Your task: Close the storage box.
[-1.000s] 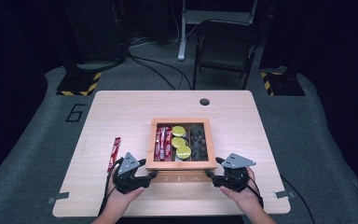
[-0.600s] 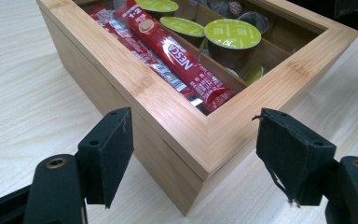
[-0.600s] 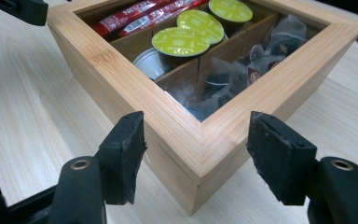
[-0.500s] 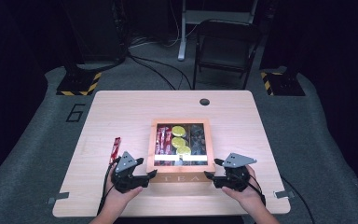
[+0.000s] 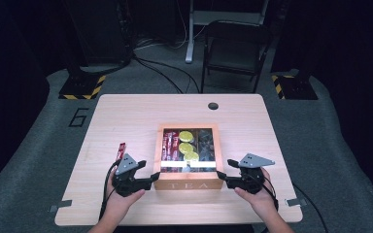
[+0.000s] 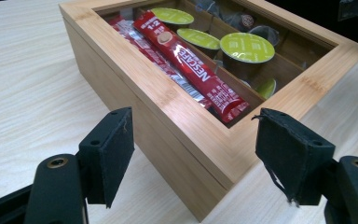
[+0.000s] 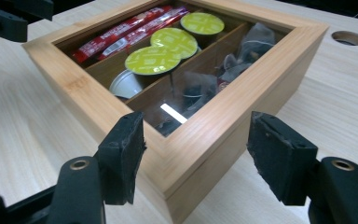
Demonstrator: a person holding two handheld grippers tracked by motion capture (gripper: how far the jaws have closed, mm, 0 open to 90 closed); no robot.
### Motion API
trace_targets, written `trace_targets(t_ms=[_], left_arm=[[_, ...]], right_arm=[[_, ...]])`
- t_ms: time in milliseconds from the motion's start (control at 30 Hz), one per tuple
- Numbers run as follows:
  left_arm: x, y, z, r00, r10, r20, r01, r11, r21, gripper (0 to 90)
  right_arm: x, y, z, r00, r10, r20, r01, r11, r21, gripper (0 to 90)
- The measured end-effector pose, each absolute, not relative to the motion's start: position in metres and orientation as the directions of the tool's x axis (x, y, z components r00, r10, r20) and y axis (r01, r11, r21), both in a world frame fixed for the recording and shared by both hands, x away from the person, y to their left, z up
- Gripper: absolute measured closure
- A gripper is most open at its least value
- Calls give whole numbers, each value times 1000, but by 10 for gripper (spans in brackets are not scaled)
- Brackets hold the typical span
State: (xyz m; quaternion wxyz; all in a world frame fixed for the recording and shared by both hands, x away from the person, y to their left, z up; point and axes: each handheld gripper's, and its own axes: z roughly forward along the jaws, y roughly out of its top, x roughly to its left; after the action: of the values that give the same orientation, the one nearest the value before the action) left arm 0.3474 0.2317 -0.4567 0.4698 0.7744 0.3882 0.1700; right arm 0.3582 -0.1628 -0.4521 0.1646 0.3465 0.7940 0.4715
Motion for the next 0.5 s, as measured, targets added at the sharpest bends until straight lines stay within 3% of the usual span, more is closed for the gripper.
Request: trace_targets(t_ms=[500], left_arm=[[360, 258, -456, 580, 804, -130, 469, -199, 861, 305]], right_arm=[[369, -181, -451, -660, 751, 33, 389, 304, 870, 359]])
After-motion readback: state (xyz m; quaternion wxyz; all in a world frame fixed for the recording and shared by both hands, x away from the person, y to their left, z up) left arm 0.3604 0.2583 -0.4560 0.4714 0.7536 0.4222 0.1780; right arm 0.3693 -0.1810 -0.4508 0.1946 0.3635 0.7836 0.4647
